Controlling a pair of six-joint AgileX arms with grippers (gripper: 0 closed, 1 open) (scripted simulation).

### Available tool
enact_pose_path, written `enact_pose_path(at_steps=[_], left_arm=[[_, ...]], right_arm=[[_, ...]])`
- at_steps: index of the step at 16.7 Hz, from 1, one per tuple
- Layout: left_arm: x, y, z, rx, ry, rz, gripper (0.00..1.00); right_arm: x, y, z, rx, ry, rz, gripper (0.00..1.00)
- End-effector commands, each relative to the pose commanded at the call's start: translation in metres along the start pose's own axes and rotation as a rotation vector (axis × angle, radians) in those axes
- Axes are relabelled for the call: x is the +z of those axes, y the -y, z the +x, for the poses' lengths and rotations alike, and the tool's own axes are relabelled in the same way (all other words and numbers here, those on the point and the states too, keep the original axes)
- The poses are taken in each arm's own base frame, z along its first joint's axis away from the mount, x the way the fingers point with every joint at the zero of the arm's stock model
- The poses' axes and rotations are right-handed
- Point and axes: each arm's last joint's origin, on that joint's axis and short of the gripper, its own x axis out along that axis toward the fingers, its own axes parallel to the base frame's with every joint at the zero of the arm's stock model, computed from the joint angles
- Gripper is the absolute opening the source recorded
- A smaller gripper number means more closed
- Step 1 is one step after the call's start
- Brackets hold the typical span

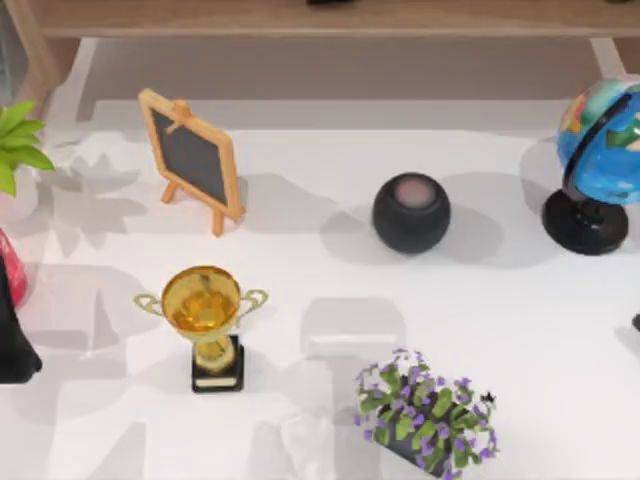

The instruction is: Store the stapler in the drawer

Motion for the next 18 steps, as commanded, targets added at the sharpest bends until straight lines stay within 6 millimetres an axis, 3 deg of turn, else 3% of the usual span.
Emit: enact_pose_path(at_steps=[7, 10, 14, 18], left_arm=[[0.0, 0.0, 0.0, 0.0, 0.0, 0.0, 1.0], [0.0, 0.0, 0.0, 0.0, 0.0, 0.0, 1.0], [0.0, 0.0, 0.0, 0.0, 0.0, 0.0, 1.0], [0.0, 0.0, 0.0, 0.0, 0.0, 0.0, 1.0]], right_arm=[[0.001, -0.001, -0.004, 0.002, 0.003, 0.002, 1.0], [-0.008, 0.003, -0.004, 0.014, -0.044, 0.065, 1.0], [-0.03, 0.01, -0.005, 0.072, -0.185, 0.299, 1.0], [-0.045, 0.016, 0.001, 0.199, -0.358, 0.648, 1.0]])
